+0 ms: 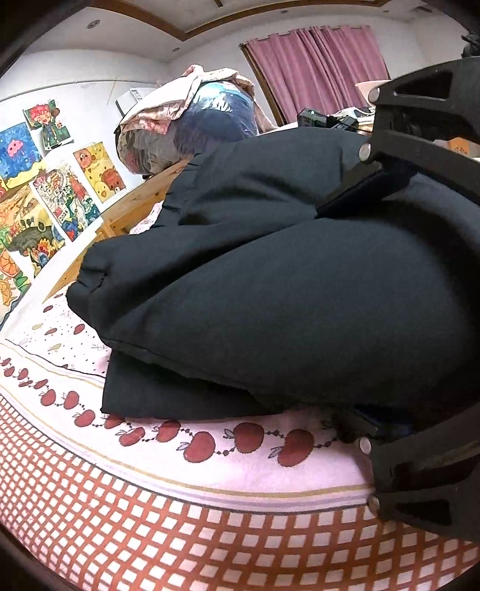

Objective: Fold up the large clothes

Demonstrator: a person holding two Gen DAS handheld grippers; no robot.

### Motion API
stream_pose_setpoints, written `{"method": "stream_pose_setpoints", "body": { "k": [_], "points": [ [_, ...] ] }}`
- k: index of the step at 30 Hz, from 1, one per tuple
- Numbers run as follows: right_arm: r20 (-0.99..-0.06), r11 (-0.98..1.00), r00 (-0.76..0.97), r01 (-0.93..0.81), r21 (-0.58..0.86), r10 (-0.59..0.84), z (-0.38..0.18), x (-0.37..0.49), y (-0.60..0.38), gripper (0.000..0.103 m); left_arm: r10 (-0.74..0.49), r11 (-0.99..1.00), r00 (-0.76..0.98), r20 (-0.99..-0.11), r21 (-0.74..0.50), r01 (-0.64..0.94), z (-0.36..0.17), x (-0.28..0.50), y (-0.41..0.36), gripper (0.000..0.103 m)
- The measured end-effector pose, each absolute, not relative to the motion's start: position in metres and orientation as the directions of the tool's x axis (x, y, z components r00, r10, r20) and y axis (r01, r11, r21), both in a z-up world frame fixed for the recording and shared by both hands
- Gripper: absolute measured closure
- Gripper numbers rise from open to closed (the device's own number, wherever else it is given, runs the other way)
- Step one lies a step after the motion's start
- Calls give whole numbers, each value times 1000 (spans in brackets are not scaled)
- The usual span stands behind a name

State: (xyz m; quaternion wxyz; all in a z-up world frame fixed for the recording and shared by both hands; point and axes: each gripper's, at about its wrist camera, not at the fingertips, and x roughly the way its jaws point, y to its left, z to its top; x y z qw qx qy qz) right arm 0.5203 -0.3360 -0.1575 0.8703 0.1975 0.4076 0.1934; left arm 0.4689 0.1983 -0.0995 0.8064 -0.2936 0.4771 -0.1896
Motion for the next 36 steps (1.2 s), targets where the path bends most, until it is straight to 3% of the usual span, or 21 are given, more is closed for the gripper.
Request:
{"method": "stream_pose_setpoints", "body": {
  "k": [4, 8, 12, 15, 22, 36],
  "points": [
    [-640, 854, 599, -156, 496, 481, -150, 517, -334, 18, -544, 780, 497, -676, -625, 4, -91, 463, 194, 34],
    [-644, 858, 609, -129, 496, 464, -140, 511, -332, 41, -524, 797, 513, -680, -604, 13, -80, 457, 190, 51],
    [-656, 858, 597, -114, 501, 462, -133, 504, -332, 65, -503, 817, 541, -675, -574, 43, -59, 446, 180, 61],
    [-651, 860, 603, -121, 496, 461, -126, 494, -333, 77, -477, 837, 562, -676, -545, 56, -46, 435, 173, 69],
    [-595, 861, 667, -143, 489, 449, -87, 471, -328, 85, -385, 900, 605, -697, -429, 78, 5, 405, 151, 75],
    [-526, 881, 722, -266, 390, 451, 3, 425, -302, 88, -340, 893, 685, -644, -450, 19, 57, 332, 175, 78]
  ]
}}
